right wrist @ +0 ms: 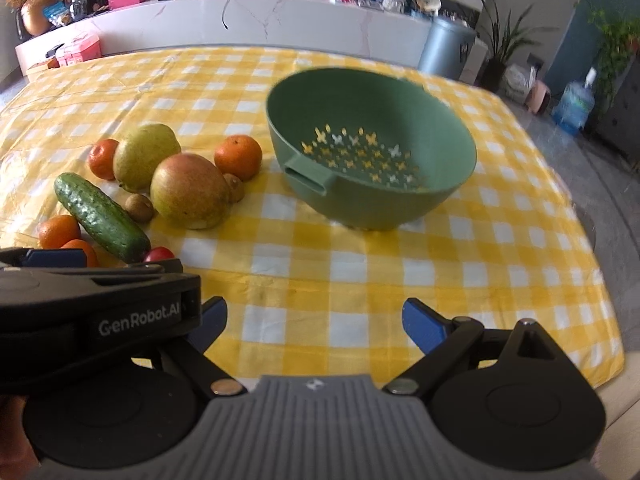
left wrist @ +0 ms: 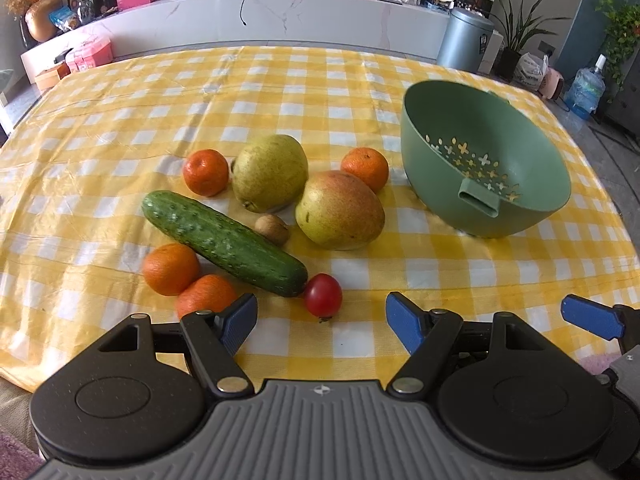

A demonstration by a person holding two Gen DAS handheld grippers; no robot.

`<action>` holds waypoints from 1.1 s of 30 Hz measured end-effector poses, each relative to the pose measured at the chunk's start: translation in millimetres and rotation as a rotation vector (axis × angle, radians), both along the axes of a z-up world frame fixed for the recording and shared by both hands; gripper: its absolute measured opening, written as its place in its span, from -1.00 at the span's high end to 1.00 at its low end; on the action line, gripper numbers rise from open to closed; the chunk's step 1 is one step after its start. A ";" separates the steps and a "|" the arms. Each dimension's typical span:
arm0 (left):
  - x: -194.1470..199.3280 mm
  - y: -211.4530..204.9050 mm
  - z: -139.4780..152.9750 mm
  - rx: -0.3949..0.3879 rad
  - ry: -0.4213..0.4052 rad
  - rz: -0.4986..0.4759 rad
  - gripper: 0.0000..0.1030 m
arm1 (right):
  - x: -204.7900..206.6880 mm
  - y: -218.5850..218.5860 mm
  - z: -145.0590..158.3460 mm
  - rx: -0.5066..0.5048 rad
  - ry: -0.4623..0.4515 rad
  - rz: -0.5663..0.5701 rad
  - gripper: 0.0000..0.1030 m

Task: Organize fruits

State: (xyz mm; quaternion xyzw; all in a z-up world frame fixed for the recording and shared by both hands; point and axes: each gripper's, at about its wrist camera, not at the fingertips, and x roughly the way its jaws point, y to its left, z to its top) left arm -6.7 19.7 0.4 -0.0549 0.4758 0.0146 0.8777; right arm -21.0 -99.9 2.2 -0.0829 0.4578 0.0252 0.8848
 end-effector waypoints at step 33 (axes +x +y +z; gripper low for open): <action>4.1 117.6 -44.2 -0.251 0.050 -0.055 -0.64 | 34.1 77.8 -37.9 0.141 0.130 0.272 0.05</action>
